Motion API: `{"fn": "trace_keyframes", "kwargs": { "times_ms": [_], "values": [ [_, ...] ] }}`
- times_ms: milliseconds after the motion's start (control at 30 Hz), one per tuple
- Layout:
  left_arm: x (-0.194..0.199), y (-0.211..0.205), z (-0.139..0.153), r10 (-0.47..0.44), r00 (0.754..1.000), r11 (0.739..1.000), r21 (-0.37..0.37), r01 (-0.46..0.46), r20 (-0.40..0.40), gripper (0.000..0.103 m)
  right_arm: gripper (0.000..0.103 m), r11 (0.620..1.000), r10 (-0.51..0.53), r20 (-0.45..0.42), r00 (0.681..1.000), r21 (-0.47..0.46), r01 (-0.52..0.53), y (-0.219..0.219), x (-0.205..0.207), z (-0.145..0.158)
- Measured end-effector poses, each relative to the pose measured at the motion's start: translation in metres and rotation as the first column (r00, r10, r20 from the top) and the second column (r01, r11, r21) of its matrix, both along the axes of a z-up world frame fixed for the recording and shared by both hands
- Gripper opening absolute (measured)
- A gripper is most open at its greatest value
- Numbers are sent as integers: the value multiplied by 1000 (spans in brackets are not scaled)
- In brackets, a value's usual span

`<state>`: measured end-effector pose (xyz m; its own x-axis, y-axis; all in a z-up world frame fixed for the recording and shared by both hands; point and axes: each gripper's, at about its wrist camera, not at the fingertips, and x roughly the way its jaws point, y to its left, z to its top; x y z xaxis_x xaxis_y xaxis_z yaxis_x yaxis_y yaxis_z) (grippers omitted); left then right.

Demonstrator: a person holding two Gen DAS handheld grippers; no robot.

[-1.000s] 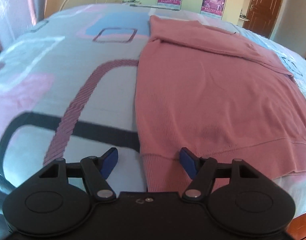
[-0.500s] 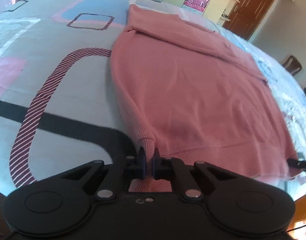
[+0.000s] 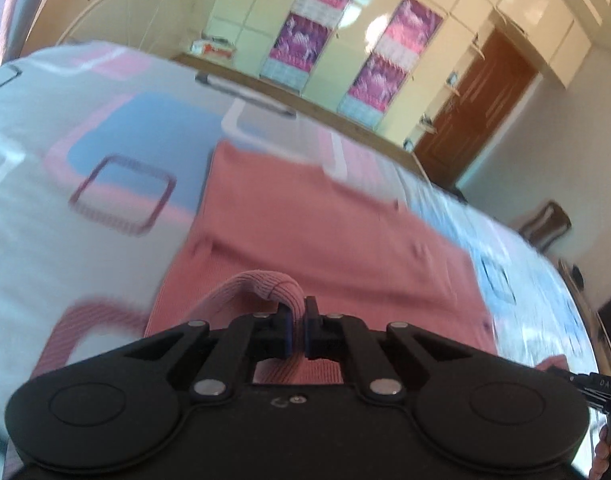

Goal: Fold small clothes
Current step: 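Lift the hem with both grippers and fold it toward the collar, release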

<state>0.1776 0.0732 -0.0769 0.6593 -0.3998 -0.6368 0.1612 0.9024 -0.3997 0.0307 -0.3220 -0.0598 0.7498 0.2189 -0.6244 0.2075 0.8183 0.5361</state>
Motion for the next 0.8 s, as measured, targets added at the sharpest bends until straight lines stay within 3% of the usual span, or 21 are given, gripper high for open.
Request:
{"fn": "trace_keyframes", "kwargs": {
  "times_ms": [367, 533, 633, 700, 733, 800],
  "values": [
    [146, -52, -8, 93, 995, 994, 47, -95, 39, 4, 11, 994, -74, -22, 997, 82, 75, -48, 178, -30],
    [199, -66, -28, 132, 991, 985, 113, -131, 0, 4, 11, 985, -87, -89, 992, 144, 100, -65, 233, -55],
    [215, -76, -44, 122, 992, 975, 192, -114, -29, 6, 14, 977, -94, -114, 989, 183, 114, -73, 253, -71],
    [221, -75, -51, 122, 992, 968, 227, -108, -45, 23, 41, 976, -90, -114, 989, 187, 111, -76, 260, -74],
    [223, -71, -52, 129, 991, 967, 228, -115, -47, 29, 47, 979, -95, -106, 990, 171, 112, -78, 262, -73],
    [223, -63, -48, 147, 989, 965, 222, -137, -30, 74, 54, 988, -96, -75, 993, 115, 105, -81, 265, -68]
  ]
}}
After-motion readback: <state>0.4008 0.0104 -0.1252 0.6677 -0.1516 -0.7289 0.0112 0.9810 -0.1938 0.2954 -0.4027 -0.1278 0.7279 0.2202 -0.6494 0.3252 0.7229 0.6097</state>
